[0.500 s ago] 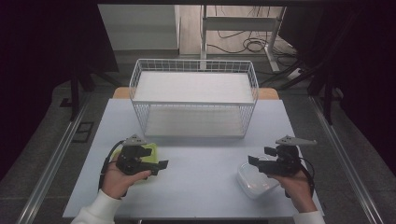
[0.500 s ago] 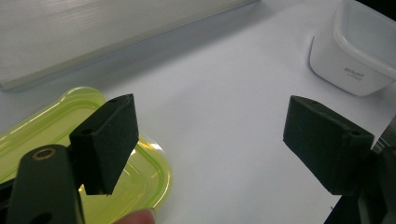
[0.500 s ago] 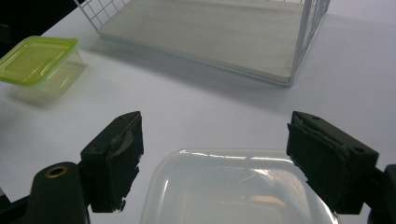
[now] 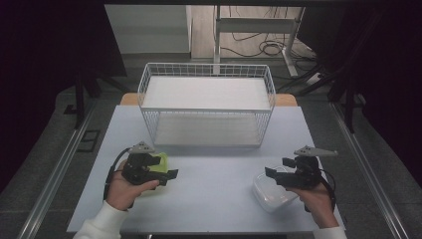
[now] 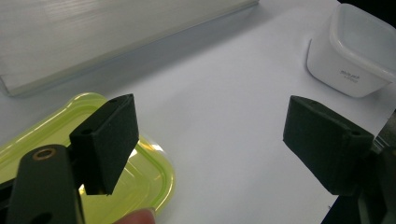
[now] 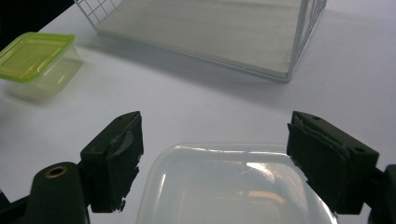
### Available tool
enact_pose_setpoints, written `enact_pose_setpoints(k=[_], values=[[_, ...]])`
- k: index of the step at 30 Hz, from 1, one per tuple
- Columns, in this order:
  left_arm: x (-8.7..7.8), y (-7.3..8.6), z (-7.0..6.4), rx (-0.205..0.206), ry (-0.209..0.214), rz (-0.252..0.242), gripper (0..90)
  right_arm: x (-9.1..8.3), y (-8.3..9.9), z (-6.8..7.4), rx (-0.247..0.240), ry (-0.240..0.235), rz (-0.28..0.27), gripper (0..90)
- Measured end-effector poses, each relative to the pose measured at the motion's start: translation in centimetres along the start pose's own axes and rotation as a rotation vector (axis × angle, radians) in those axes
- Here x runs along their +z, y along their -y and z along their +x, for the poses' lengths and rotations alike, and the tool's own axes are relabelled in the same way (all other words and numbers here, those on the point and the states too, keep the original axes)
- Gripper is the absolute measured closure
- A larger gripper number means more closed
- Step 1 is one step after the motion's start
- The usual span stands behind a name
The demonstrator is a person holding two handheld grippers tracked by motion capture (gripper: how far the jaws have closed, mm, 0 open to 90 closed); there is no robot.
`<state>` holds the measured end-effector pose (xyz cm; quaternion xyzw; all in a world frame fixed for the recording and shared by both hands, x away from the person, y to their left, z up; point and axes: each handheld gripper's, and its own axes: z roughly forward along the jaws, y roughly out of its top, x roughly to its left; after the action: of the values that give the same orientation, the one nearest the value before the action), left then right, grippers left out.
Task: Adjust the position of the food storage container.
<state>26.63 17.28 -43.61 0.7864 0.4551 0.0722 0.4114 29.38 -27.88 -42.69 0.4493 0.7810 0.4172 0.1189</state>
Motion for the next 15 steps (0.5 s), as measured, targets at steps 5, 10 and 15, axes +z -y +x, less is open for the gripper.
enact_pose_setpoints(k=[5,10,15], values=[[-0.5,0.1,0.6,-0.004,0.001,0.002,19.3,0.3,0.0,0.0,0.008,0.003,0.015,18.8],[-1.3,0.0,1.6,-0.016,-0.017,0.004,22.7,0.4,0.0,0.0,0.011,0.007,0.019,18.9],[-2.8,0.0,2.9,-0.047,-0.056,-0.013,32.1,0.4,0.2,-0.1,0.013,0.014,0.026,19.0]])
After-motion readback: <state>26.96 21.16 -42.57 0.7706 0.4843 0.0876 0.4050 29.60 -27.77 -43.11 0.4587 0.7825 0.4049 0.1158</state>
